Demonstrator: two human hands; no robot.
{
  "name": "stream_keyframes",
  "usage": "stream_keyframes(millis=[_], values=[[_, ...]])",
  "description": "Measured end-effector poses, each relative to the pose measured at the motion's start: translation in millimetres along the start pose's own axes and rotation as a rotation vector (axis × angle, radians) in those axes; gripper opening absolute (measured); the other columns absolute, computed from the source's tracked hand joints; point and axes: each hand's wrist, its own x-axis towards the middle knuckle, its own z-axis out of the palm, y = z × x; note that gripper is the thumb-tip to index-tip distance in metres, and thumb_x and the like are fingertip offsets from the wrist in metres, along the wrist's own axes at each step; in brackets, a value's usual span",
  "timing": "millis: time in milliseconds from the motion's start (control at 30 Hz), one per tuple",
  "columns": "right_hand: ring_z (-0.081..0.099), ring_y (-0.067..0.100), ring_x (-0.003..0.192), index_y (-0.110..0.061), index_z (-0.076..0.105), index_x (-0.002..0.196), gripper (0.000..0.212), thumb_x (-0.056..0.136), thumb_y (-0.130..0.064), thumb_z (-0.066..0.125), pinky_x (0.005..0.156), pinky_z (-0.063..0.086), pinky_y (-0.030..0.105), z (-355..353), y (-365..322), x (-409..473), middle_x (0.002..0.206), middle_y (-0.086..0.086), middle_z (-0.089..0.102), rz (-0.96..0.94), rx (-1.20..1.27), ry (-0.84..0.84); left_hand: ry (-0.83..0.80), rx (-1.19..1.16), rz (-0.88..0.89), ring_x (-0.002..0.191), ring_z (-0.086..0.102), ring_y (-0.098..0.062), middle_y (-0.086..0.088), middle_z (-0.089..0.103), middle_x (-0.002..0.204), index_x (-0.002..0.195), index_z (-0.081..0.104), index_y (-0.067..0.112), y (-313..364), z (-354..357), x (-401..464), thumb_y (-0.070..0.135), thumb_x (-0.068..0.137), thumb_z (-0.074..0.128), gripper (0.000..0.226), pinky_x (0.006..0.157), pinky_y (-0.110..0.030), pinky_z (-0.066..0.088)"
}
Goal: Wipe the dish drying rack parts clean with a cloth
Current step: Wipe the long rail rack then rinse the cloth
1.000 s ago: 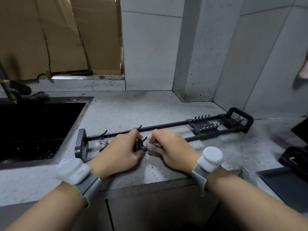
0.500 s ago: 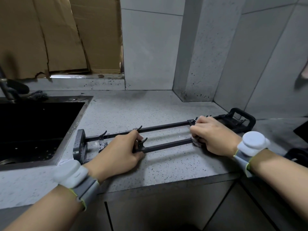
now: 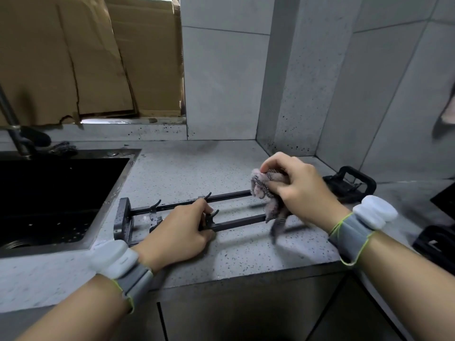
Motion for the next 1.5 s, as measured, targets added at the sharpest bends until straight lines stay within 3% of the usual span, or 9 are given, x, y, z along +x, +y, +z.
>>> stream_keyframes(millis=[67,200,333,533,733,900,1200,1367,1500], values=[[0.061,0.011,0.086,-0.033,0.064,0.092,0.011,0.089,-0.027,0.072,0.074,0.047,0.029,3.4,-6.0,4.6,0.086,-0.009,0.066,0.030,0.084,-0.003,-0.016,0.001,-0.037,0.090,0.056,-0.009,0.010,0.062,0.099,0.125,0.052,0.026,3.4,-0.7,-0.5,0.032,0.088,0.072,0.042,0.073,-0.020,0.040],[0.061,0.001,0.088,-0.030,0.069,0.088,0.010,0.086,-0.022,0.075,0.075,0.044,0.016,12.8,-19.7,5.8,0.088,-0.015,0.069,0.074,0.204,0.046,0.001,0.025,-0.043,0.105,0.058,-0.019,0.001,0.064,0.115,0.128,0.053,0.022,19.1,7.7,3.2,0.031,0.090,0.070,0.043,0.084,-0.026,0.044],[0.059,0.003,0.092,-0.026,0.072,0.087,0.018,0.078,-0.011,0.075,0.083,0.043,0.020,27.2,-20.7,-10.5,0.094,-0.009,0.063,0.077,0.085,-0.014,0.036,0.139,0.040,0.113,0.057,-0.028,-0.006,0.061,0.119,0.119,0.053,0.015,41.4,22.4,5.6,0.029,0.091,0.062,0.032,0.091,-0.037,0.047],[0.058,-0.002,0.088,-0.028,0.072,0.084,0.019,0.079,-0.010,0.075,0.075,0.038,0.008,17.7,-5.7,-31.2,0.089,-0.012,0.063,0.136,0.067,0.031,0.194,0.256,0.220,0.097,0.053,-0.012,0.008,0.060,0.105,0.108,0.068,0.026,24.4,-18.3,-12.6,0.037,0.097,0.057,0.019,0.085,-0.027,0.043],[0.052,0.007,0.094,-0.024,0.073,0.095,0.008,0.088,-0.027,0.072,0.083,0.041,0.021,52.2,-23.7,-33.0,0.094,-0.014,0.058,-0.086,-0.009,-0.107,0.180,0.266,0.126,0.091,0.055,-0.015,0.011,0.061,0.088,0.091,0.073,0.031,-26.7,-38.3,-21.8,0.058,0.083,0.041,0.043,0.088,-0.037,0.042],[0.042,0.010,0.088,-0.023,0.068,0.100,0.013,0.096,-0.033,0.061,0.076,0.042,0.024,81.6,-15.7,-45.0,0.097,-0.010,0.050,-0.187,-0.248,-0.079,0.235,0.215,0.173,0.083,0.052,-0.014,0.012,0.060,0.086,0.087,0.070,0.031,-40.8,-25.6,-25.4,0.060,0.083,0.047,0.038,0.084,-0.033,0.040],[0.048,0.020,0.090,-0.015,0.064,0.110,0.021,0.100,-0.026,0.049,0.067,0.051,0.037,75.0,-5.1,-47.7,0.100,0.000,0.050,-0.334,-0.347,-0.128,0.276,0.243,0.190,0.076,0.049,-0.014,0.015,0.055,0.085,0.074,0.063,0.031,-47.4,-18.6,-22.1,0.060,0.082,0.046,0.035,0.080,-0.029,0.031],[0.052,0.023,0.087,-0.012,0.067,0.105,0.034,0.076,0.002,0.057,0.069,0.050,0.033,70.8,-1.3,-47.6,0.097,0.002,0.053,-0.322,-0.335,-0.146,0.294,0.244,0.208,0.074,0.047,-0.014,0.014,0.054,0.083,0.073,0.062,0.030,-49.6,-16.4,-21.9,0.058,0.083,0.048,0.033,0.080,-0.029,0.032],[0.055,0.023,0.084,-0.013,0.070,0.096,0.030,0.072,0.004,0.067,0.069,0.043,0.029,55.7,6.7,-43.2,0.092,-0.001,0.054,-0.197,-0.370,-0.096,0.319,0.274,0.220,0.071,0.043,-0.016,0.011,0.050,0.079,0.072,0.059,0.029,-49.8,-14.1,-20.3,0.051,0.085,0.054,0.026,0.078,-0.032,0.033]])
